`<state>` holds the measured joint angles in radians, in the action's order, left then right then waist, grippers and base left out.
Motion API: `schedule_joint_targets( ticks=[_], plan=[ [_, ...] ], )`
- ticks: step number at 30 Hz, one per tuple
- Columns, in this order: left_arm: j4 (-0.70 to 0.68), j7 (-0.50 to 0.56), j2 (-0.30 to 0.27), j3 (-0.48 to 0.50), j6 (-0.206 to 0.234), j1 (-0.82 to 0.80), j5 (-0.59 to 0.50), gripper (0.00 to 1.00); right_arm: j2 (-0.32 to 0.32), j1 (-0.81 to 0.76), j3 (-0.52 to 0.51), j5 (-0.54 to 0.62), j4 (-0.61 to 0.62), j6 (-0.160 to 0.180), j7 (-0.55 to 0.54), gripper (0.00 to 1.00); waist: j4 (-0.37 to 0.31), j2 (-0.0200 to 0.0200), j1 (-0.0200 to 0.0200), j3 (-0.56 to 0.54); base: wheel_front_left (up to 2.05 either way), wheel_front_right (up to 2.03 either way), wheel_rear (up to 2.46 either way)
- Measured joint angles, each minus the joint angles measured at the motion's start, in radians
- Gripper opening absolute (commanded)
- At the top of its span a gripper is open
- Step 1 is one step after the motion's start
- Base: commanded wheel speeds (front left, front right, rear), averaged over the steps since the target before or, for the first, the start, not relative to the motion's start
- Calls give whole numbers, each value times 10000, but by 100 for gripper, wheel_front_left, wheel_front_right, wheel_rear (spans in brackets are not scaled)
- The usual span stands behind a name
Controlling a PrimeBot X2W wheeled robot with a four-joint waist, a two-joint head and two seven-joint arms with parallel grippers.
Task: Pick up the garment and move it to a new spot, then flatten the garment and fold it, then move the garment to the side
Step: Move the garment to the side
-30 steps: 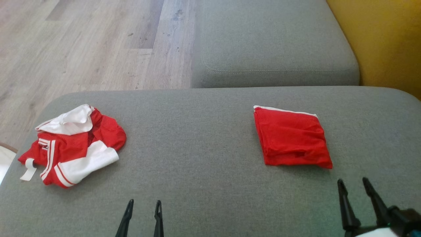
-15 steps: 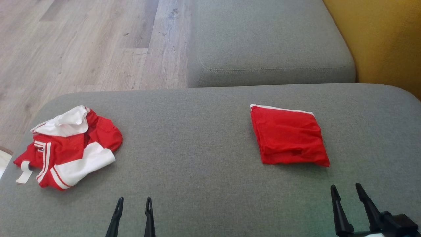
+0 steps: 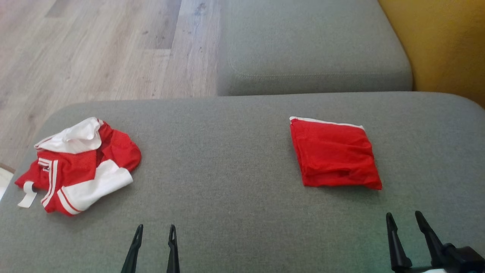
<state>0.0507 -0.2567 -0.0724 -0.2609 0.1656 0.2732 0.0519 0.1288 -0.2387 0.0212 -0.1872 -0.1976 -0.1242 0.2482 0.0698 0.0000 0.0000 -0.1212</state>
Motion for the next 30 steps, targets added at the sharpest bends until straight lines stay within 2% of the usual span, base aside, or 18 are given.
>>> schedule_joint_targets(
  ticks=[7, 12, 22, 30],
  plan=[
    [-380, 0, 15, -77, 29, -183, -198, 100, 2, 391, -58, -150, -385, 0, 0, 100, 96, 0, 0, 541, 0, 0, 0],
    [-535, 0, 56, -345, 27, -616, -222, 100, 288, 1970, -92, -566, -1237, 0, -10, 100, 149, 0, 1, 1216, 0, 0, 0],
    [-541, 0, 130, -821, 98, -1843, -199, 100, 1269, 5423, 23, -1733, -3452, 0, -2495, 100, 218, 0, 3, 2663, 0, 0, 0],
    [-546, -2, 146, -1133, 196, -2227, -370, 100, 1363, 6783, 629, -2713, -5536, 0, -3772, 100, 363, 0, 1, 3066, 0, 0, 0]
  ],
)
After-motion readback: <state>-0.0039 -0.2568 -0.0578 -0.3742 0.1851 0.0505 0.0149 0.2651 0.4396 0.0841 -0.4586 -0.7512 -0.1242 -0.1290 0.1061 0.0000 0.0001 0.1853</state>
